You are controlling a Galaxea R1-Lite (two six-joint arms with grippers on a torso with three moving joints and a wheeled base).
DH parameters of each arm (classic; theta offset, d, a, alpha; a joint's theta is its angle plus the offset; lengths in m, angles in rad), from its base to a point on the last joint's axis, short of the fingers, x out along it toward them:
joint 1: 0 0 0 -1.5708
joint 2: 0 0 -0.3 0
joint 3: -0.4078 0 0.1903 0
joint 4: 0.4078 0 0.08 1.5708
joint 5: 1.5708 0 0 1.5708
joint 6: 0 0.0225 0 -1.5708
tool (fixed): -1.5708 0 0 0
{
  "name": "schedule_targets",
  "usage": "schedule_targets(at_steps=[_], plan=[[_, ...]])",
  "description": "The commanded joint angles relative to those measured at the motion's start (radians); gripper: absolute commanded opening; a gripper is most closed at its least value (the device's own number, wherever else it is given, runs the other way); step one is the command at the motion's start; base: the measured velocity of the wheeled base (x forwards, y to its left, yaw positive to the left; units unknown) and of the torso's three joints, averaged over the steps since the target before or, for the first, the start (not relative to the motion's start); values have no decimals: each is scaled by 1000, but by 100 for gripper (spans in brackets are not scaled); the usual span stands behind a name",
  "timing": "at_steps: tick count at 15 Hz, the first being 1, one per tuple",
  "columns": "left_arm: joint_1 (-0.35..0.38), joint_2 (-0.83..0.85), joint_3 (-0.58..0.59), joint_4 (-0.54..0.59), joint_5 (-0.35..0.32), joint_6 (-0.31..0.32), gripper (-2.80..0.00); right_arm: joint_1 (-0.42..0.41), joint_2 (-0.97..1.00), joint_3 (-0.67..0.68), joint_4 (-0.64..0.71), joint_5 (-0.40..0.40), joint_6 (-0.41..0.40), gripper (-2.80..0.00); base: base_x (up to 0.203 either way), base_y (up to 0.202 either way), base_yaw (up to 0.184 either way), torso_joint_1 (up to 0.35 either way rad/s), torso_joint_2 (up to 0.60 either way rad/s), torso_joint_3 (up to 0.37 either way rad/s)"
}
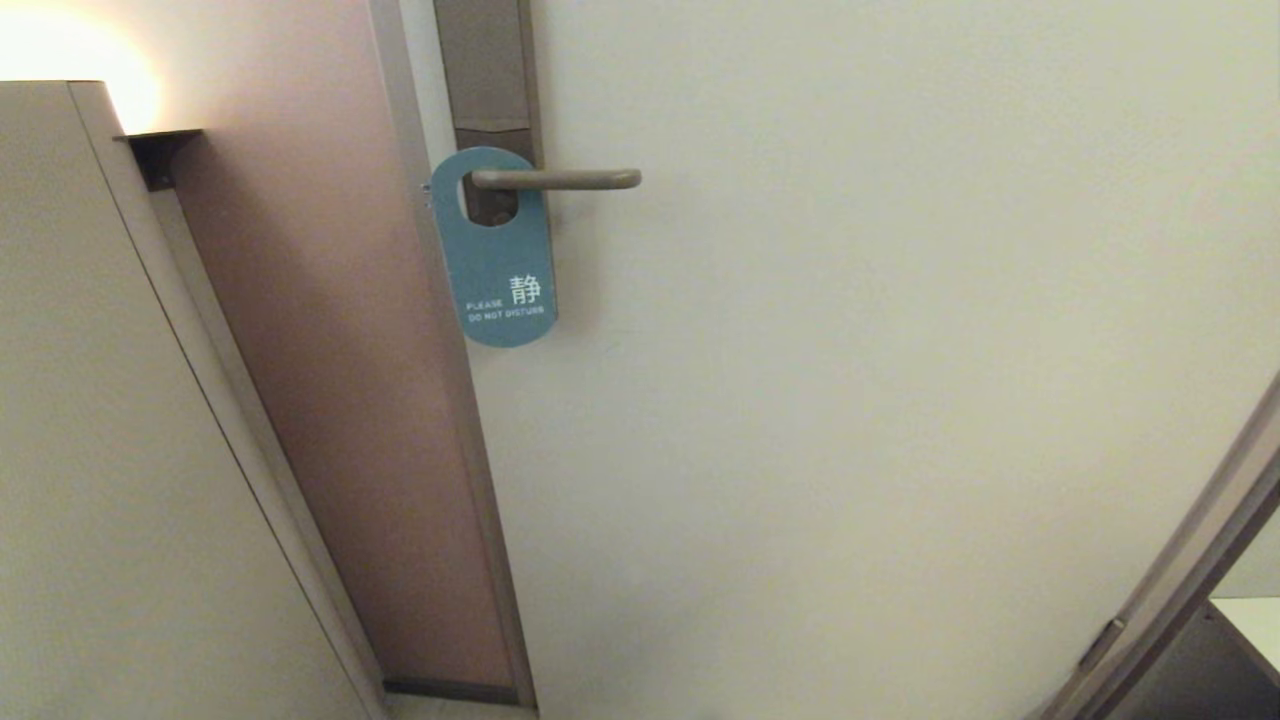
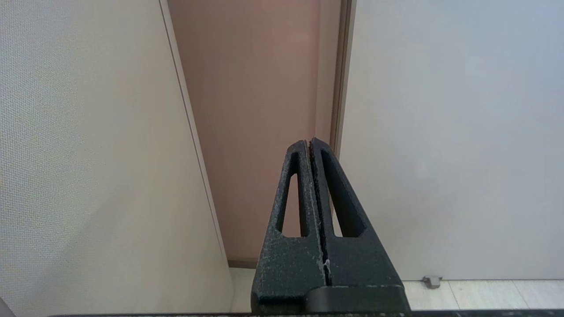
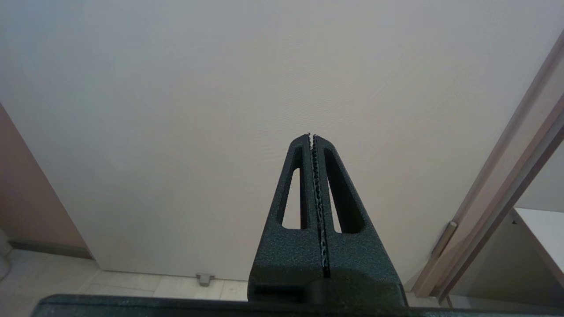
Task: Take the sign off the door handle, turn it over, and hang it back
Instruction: Take down the sign
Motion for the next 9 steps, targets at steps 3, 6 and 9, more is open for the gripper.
schedule_targets(at_steps=[3, 6, 9], plan=[[0, 0, 0, 0, 1, -1, -280, 0, 0, 0, 0, 0, 0, -280, 0, 0, 0, 0, 0, 0], [0, 0, 0, 0, 1, -1, -280, 0, 0, 0, 0, 0, 0, -280, 0, 0, 0, 0, 0, 0], [1, 0, 0, 0, 0, 2, -280, 0, 0, 0, 0, 0, 0, -280, 0, 0, 0, 0, 0, 0]])
